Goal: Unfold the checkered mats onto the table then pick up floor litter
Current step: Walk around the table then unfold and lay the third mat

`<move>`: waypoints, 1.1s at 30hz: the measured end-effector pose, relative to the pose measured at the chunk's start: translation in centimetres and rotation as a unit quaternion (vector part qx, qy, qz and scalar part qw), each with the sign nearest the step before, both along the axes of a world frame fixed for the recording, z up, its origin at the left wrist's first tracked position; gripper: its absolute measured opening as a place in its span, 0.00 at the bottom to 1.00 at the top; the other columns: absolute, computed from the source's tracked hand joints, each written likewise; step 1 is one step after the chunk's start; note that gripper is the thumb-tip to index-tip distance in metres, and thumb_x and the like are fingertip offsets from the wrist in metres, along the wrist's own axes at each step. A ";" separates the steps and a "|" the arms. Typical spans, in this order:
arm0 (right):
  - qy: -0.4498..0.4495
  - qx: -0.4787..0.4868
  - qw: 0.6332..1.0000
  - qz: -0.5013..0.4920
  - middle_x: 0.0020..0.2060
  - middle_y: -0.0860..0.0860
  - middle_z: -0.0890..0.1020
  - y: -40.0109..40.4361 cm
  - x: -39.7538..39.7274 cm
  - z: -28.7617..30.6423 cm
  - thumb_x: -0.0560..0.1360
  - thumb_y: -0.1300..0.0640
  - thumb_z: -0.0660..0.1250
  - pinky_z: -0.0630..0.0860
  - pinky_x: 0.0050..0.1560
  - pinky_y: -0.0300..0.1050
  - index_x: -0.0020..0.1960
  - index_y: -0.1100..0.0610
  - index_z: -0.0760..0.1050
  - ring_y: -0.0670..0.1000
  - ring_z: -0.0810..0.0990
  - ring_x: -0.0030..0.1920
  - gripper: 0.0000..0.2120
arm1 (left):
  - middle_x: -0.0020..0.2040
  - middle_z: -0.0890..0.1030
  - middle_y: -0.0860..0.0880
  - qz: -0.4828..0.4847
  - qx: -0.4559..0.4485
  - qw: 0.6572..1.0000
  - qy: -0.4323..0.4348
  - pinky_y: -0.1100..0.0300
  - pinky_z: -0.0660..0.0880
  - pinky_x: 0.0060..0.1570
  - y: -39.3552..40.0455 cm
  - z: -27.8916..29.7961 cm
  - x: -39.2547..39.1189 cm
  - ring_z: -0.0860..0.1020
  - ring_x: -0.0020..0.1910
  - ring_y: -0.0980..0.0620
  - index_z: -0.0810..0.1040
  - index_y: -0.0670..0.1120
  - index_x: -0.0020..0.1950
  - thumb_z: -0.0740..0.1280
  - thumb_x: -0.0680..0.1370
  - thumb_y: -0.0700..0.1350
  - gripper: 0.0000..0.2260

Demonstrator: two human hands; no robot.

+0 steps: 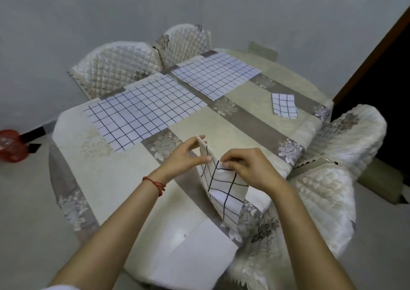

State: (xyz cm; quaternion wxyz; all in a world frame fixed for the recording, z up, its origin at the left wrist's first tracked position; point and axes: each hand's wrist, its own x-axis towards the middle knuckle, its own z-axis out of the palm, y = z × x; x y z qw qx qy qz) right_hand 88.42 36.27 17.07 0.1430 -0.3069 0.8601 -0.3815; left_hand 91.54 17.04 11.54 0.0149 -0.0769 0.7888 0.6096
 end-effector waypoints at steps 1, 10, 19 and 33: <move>0.001 -0.011 1.000 0.002 0.38 0.48 0.84 0.1 0.0 0.6 0.72 0.61 0.68 0.75 0.47 0.39 0.41 0.53 0.81 0.45 0.80 0.42 0.05 | 0.60 0.76 0.50 -0.020 0.011 1.000 -0.012 0.62 0.66 0.60 0.1 0.2 -0.1 0.72 0.62 0.56 0.70 0.48 0.64 0.73 0.69 0.42 0.26; 0.002 -0.108 0.994 -0.033 0.36 0.44 0.82 2.0 -0.2 3.2 0.72 0.64 0.68 0.71 0.39 0.26 0.39 0.50 0.79 0.35 0.78 0.36 0.10 | 0.34 0.76 0.48 0.001 0.135 0.989 -0.055 0.62 0.70 0.37 -1.2 1.4 0.8 0.73 0.34 0.52 0.77 0.44 0.37 0.69 0.73 0.40 0.04; -0.040 -0.030 0.997 -0.061 0.25 0.51 0.78 3.8 -0.9 1.5 0.69 0.56 0.72 0.68 0.36 0.43 0.36 0.55 0.79 0.45 0.71 0.28 0.05 | 0.25 0.71 0.53 0.139 0.028 0.986 0.084 0.66 0.66 0.28 -2.6 7.3 0.8 0.67 0.25 0.56 0.76 0.47 0.35 0.68 0.74 0.43 0.08; -0.072 -0.050 0.994 -0.066 0.24 0.47 0.65 5.4 -2.0 2.0 0.65 0.56 0.75 0.60 0.32 0.40 0.27 0.56 0.72 0.45 0.62 0.27 0.14 | 0.21 0.67 0.56 0.241 -0.012 0.959 0.148 0.63 0.59 0.27 -5.8 10.6 1.2 0.61 0.20 0.60 0.72 0.48 0.32 0.66 0.75 0.41 0.11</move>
